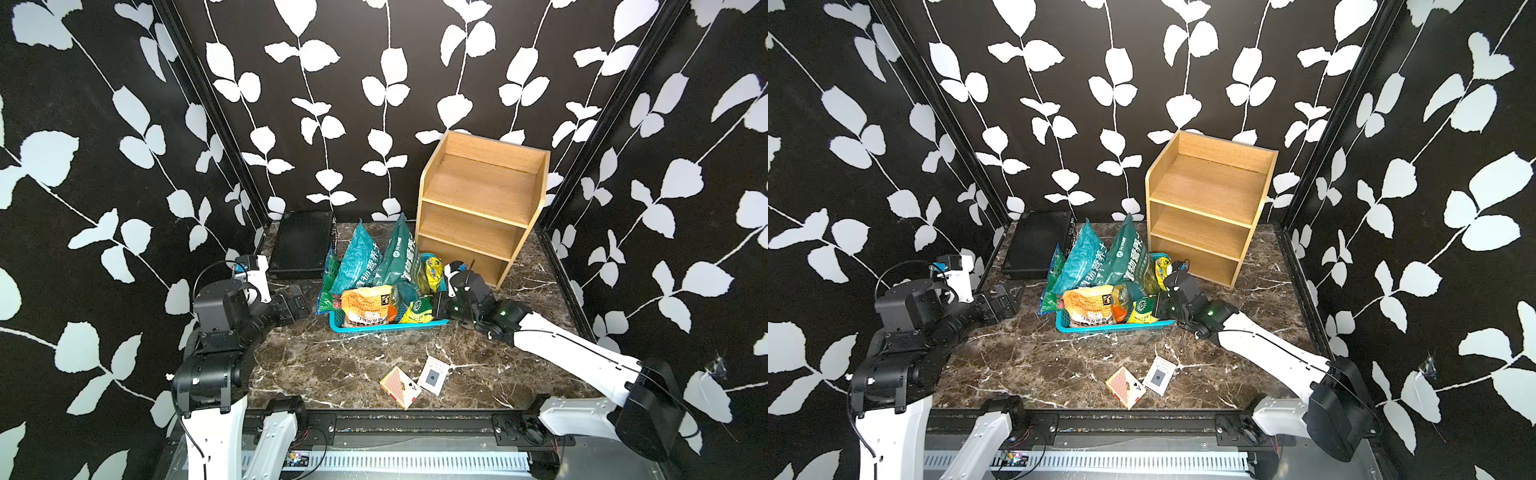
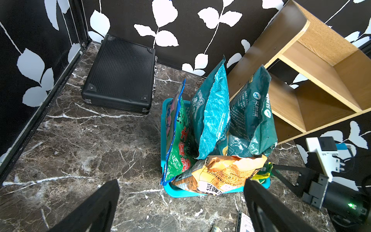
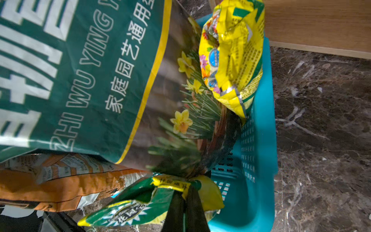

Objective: Take down the fertilizer bag from the shelf
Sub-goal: Place the fertilizer bag in the storage box, then reset both arms

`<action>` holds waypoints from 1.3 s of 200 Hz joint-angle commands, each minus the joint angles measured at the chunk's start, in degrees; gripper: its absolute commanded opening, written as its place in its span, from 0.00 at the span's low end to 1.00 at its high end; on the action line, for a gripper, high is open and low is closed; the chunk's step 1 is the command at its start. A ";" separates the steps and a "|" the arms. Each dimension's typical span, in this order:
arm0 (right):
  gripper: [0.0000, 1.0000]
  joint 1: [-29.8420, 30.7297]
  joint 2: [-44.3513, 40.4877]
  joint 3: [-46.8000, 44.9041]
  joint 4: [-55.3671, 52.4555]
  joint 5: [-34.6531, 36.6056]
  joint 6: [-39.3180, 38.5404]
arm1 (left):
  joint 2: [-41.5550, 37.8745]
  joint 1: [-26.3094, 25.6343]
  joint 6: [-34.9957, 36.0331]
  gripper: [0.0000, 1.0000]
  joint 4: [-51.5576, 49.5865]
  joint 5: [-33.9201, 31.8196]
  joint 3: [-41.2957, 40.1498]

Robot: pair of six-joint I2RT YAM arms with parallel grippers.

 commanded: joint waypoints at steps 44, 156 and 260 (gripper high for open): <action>0.00 2.58 10.88 2.10 1.81 -0.49 -5.08 | -0.50 0.19 0.51 0.99 0.62 -0.14 0.22; 0.99 4.44 -13.20 -0.44 -3.46 22.37 -15.33 | -14.04 0.16 -8.01 0.99 14.69 -22.17 -17.75; 1.00 -0.49 -23.79 -27.44 29.23 52.12 -46.30 | 1.70 1.80 -15.83 0.99 43.95 -50.93 -44.19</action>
